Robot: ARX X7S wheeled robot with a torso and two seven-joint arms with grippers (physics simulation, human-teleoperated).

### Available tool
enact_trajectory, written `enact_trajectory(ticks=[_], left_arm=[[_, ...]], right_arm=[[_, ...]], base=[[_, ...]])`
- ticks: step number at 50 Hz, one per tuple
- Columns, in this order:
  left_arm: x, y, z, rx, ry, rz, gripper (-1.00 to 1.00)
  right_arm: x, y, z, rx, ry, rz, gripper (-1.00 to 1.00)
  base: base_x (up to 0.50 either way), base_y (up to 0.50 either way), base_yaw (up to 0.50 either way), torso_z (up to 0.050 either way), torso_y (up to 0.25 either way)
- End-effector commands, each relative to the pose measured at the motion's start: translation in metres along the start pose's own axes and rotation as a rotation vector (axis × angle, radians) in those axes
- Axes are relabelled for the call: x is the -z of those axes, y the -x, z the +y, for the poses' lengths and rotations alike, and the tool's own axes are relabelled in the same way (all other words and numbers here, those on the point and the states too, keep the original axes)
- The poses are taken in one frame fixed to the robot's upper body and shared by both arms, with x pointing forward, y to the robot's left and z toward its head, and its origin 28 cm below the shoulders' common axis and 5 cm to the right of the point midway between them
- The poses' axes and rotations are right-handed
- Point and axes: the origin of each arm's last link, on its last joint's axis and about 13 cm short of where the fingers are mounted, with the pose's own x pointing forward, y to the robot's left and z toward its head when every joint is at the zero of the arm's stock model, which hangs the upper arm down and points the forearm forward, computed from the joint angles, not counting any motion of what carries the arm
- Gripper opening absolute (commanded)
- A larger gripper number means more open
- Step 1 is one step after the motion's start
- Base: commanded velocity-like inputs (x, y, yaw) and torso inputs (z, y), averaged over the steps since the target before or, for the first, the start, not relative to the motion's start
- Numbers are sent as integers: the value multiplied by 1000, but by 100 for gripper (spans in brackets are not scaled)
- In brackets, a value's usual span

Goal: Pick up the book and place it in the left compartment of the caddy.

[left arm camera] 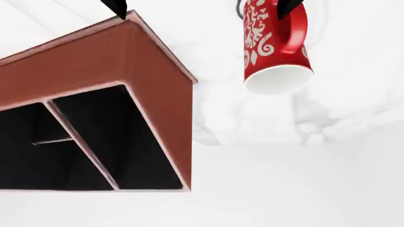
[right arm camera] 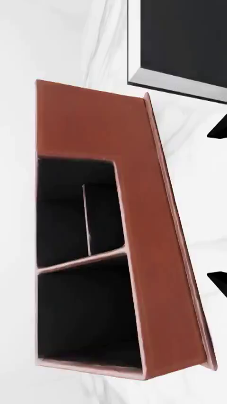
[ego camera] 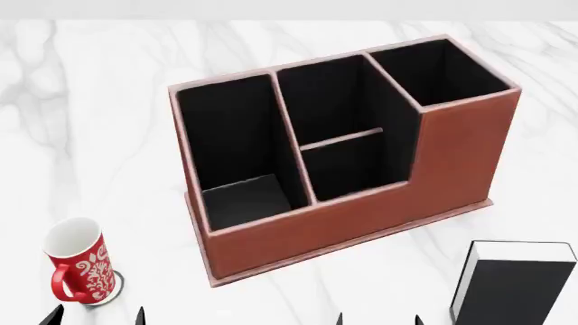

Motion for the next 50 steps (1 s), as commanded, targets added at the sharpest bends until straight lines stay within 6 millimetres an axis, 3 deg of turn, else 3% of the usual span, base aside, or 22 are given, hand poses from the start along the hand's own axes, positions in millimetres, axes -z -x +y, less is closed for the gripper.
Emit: enact_trajectory(ticks=[1,20,25,26,27,29,30,31,33,34,50], left_arm=[[1,1,-1,0,-11,-4,100],[0,2,-1,-2,-18,-11,100],[-39,-7,-2,0,-54,-35,100],[-96,-31,-9,17,124,-177,100],[-151,-40,-12,69,54,-335,100],[-245,-22,-13,86,44,-634,100],[-272,-24,-13,90,27,-649,100],[-282,-26,-13,89,9,-587,100],[-262,-28,-12,83,-21,-304,100],[-262,-28,-12,82,-21,-304,100],[-262,-29,-12,81,-27,-305,100]], right_arm=[[1,0,1,1,19,13,100],[1,1,3,3,39,20,100],[-38,-1,1,-22,42,32,100],[-93,-25,-13,-76,19,-111,100],[-146,-35,-7,-123,121,-264,100],[-238,-20,-3,-115,144,-554,100],[-263,-25,-5,-97,151,-555,100],[-273,-27,-6,-83,154,-492,100],[-253,-27,-8,-64,148,-194,100],[-250,-27,-9,-61,147,-150,100],[-252,-27,-8,-62,164,-150,100]], base=[[0,0,0,0,0],[0,0,0,0,0],[0,0,0,0,0],[0,0,0,0,0],[0,0,0,0,0],[0,0,0,0,0],[0,0,0,0,0],[0,0,0,0,0],[0,0,0,0,0],[0,0,0,0,0],[0,0,0,0,0]])
